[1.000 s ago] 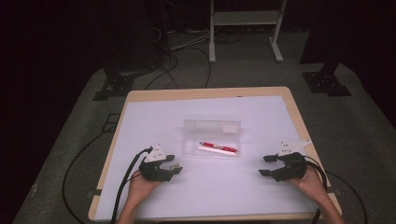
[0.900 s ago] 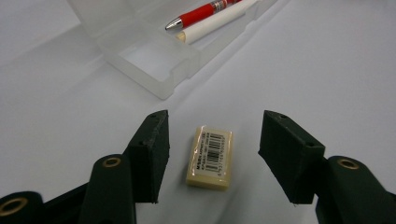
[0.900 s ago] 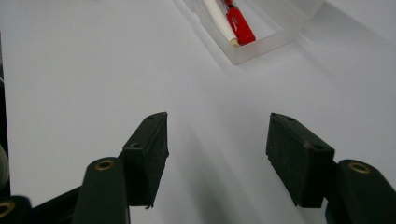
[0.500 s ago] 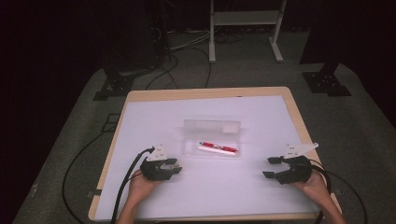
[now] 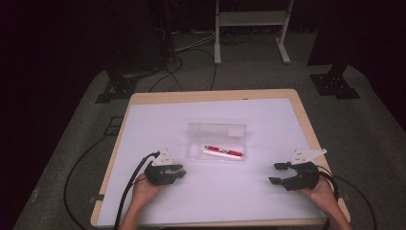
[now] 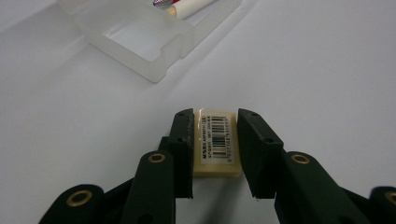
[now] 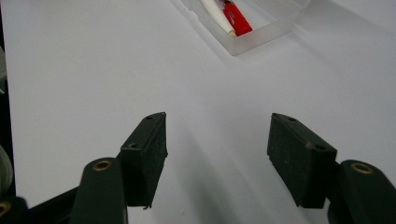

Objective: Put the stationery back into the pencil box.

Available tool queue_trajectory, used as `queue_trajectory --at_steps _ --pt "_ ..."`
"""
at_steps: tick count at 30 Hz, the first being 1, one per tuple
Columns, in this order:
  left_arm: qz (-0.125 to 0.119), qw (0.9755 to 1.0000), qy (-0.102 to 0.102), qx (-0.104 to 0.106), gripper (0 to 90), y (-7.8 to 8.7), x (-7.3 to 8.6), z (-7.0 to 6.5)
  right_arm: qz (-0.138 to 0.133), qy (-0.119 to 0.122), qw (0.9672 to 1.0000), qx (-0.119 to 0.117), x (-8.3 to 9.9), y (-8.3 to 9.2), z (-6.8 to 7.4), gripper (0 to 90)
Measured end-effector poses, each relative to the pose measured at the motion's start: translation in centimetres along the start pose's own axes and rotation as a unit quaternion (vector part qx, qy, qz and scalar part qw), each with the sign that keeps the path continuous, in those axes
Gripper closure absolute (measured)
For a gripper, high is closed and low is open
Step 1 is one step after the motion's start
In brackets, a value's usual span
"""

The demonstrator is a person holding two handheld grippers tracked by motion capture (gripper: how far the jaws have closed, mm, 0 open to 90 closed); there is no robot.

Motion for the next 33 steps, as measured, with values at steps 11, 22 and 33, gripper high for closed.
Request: queue_trajectory --at_steps 11,22,33 --pt "-0.003 1.0 -0.003 0.005 68.2 0.2 -0.1 -0.1 0.0 -0.01 0.9999 -0.001 0.5 -0.2 0.1 36.2" --pt "-0.003 0.9998 -0.019 0.008 68.4 0.9 -1.5 -0.4 0.002 -0.017 0.9999 -0.001 1.0 -0.4 0.0 34.6" --pt "0.002 0.9992 -0.038 0.007 68.5 1.4 -3.3 -0.1 0.0 -0.02 0.9998 0.001 1.2 -0.3 0.0 33.3"
Point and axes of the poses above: each handheld gripper's, and its own axes: y roughly backward along the jaws, x roughly out of its underside, z roughly to its left, the point moved 1 cm from there along -y, roughly forward along the jaws, and after that the axes turned 1 degree about y, right-handed, at the moved point
